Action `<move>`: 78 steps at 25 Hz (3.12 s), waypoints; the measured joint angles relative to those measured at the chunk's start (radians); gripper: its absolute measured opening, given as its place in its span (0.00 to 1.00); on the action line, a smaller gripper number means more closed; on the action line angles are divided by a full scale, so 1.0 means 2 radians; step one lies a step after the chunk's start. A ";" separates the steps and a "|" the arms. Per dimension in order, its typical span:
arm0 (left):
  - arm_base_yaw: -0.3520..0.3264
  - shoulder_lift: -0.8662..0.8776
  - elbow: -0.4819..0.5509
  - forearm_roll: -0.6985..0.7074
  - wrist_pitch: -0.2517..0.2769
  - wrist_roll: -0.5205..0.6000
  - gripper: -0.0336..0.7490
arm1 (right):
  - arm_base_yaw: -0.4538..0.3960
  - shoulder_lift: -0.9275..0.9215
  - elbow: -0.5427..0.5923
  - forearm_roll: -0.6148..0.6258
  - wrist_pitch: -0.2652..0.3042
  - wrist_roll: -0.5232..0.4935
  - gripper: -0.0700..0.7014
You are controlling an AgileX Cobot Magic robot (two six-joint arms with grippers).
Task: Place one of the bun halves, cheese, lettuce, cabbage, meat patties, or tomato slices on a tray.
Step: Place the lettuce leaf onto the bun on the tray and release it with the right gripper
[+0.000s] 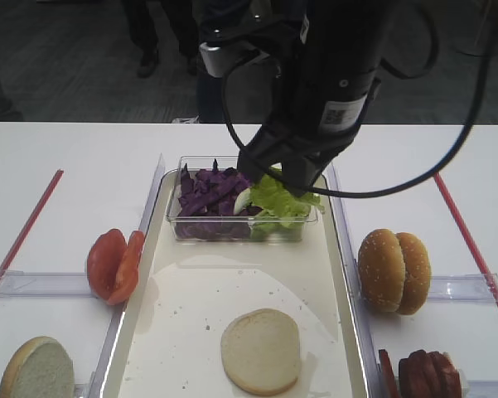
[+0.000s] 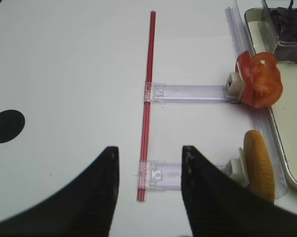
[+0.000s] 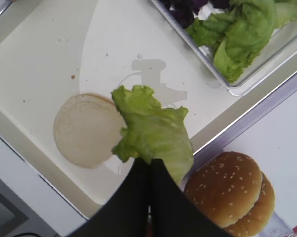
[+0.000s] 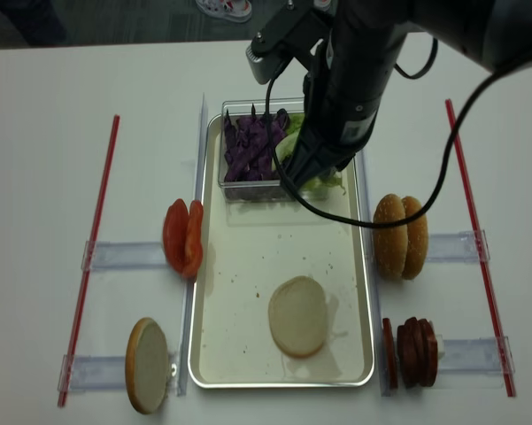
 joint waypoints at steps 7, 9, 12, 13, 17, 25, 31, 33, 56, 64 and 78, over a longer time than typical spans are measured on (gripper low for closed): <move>0.000 0.000 0.000 0.000 0.000 0.000 0.41 | 0.011 -0.043 0.060 0.008 -0.001 0.012 0.13; 0.000 0.000 0.000 0.000 0.000 0.000 0.41 | 0.014 -0.051 0.079 0.010 -0.001 0.013 0.13; 0.000 0.000 0.000 0.000 0.000 0.000 0.41 | 0.014 -0.054 0.099 0.013 -0.002 0.008 0.13; 0.000 0.000 0.000 0.000 0.000 0.000 0.41 | 0.014 -0.054 0.104 0.013 -0.003 0.006 0.13; 0.000 0.000 0.000 0.000 0.000 0.000 0.41 | 0.014 -0.054 0.119 0.007 -0.034 0.001 0.13; 0.000 0.000 0.000 0.000 0.000 0.000 0.41 | 0.014 -0.037 0.144 0.004 -0.092 -0.008 0.13; 0.000 0.000 0.000 0.000 0.000 0.000 0.41 | 0.014 -0.012 0.146 0.004 -0.117 -0.010 0.13; 0.000 0.000 0.000 0.000 0.000 0.000 0.41 | 0.014 -0.004 0.146 0.004 -0.121 -0.010 0.13; 0.000 0.000 0.000 0.000 0.000 0.000 0.41 | 0.036 0.040 0.147 0.024 -0.143 -0.029 0.13; 0.000 0.000 0.000 0.000 0.000 0.000 0.41 | 0.046 0.045 0.148 0.029 -0.139 -0.033 0.13; 0.000 0.000 0.000 0.000 0.000 0.000 0.41 | 0.054 0.045 0.148 0.057 -0.124 -0.059 0.13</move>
